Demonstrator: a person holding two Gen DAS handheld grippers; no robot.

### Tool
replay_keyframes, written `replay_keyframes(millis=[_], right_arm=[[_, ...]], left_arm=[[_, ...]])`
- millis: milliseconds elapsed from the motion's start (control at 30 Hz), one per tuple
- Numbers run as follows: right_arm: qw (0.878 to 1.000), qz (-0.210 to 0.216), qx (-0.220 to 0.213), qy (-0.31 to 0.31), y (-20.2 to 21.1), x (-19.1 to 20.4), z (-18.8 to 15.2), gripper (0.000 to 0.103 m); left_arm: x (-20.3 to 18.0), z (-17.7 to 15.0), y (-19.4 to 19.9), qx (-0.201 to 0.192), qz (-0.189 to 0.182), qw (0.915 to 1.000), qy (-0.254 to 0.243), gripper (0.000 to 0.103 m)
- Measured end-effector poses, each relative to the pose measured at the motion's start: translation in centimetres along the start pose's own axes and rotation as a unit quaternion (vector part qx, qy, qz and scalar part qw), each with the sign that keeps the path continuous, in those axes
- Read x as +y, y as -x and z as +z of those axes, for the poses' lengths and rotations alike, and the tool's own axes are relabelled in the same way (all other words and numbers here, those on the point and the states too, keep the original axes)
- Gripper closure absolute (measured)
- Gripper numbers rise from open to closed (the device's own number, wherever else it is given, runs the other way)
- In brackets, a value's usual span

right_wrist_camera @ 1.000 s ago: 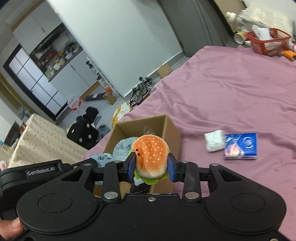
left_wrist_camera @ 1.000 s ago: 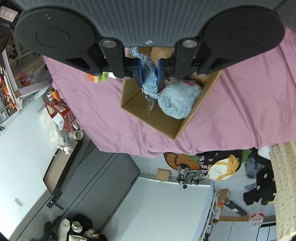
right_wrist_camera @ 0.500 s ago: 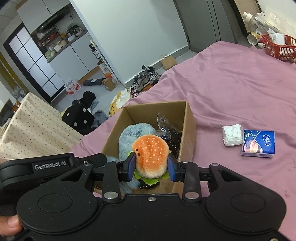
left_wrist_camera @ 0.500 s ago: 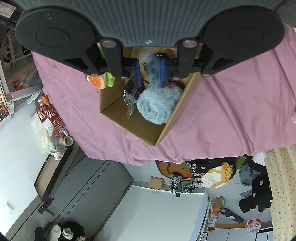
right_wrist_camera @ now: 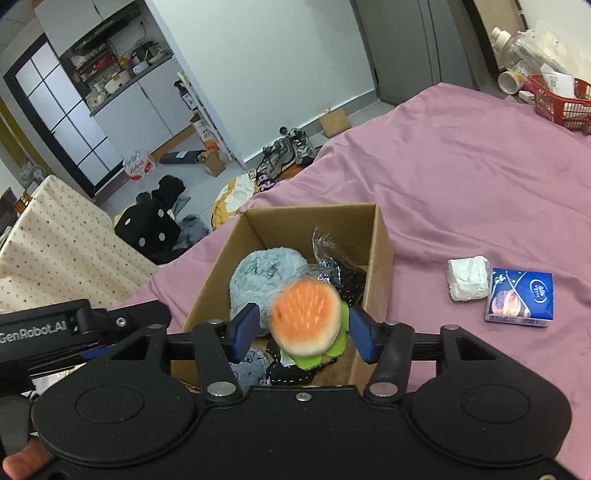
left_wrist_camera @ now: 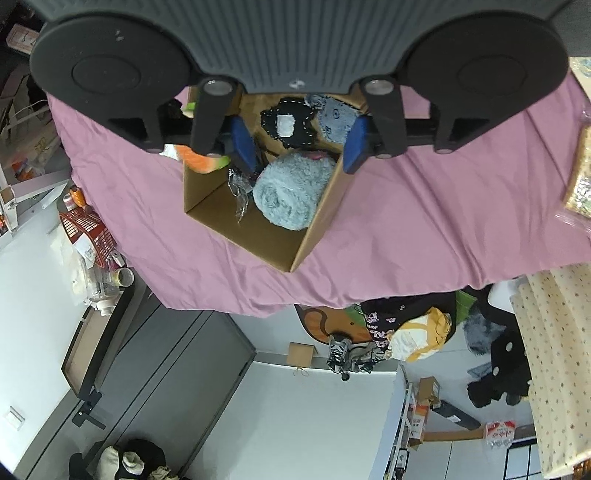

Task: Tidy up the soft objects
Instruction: 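Open both tools to drop the shark and burger into the box, then move both tools toward the white tissue pack and blue packet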

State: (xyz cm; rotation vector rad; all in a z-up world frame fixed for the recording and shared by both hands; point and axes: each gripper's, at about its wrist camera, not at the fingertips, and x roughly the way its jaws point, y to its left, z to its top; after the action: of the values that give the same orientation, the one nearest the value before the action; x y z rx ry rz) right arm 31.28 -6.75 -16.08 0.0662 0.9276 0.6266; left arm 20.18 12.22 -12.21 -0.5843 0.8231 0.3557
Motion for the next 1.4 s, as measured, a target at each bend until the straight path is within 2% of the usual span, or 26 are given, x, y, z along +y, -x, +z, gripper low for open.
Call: replay_keyframes(millis=[67,300,367,400,567,733,867,1133,1400], right_arm=[[1.0,0.0,0.001,-0.002,0.5,-0.1,0.0,0.049],[1.0,0.004,0.013,-0.001,3.0,-0.3,-0.1,0.049],[1.0,0.005,0.01,-0.003,4.0,-0.3,-0.1,0.045],[1.0,0.005,0.008,-0.003,4.6,-0.3,-0.1,0.044],[1.0,0.009,-0.009,0.006,7.7,-0.3,-0.2,0.025],[1.0,0.005,-0.022,0.006,10.1,-0.8,-0.4,0.021],[0.999,0.001,-0.032,0.006,11.8,-1.6,-0.9,0.012],[0.999,-0.007,-0.043,-0.009,14.7,-3.7,-1.7,0.007],[0.998,-0.008,-0.06,-0.019,16.8,-5.7,-2.2,0.007]], left_arm=[[-0.1,0.0,0.5,-0.001,0.01,0.9999,-0.008,0.038],[-0.3,-0.1,2.5,-0.008,0.019,0.9997,-0.011,0.024],[-0.5,-0.3,3.1,-0.006,0.02,0.9997,-0.015,0.022],[-0.6,-0.5,3.4,-0.006,0.019,0.9996,-0.017,0.021],[-1.6,-1.4,4.9,-0.007,0.013,0.9992,-0.036,0.02],[-2.6,-2.4,6.3,-0.011,0.007,0.9983,-0.056,0.016],[-3.3,-3.2,7.3,-0.018,0.007,0.9974,-0.07,0.015],[-5.1,-4.7,8.6,-0.02,0.001,0.9963,-0.084,0.015],[-7.4,-6.2,9.6,-0.024,-0.011,0.9943,-0.104,0.015]])
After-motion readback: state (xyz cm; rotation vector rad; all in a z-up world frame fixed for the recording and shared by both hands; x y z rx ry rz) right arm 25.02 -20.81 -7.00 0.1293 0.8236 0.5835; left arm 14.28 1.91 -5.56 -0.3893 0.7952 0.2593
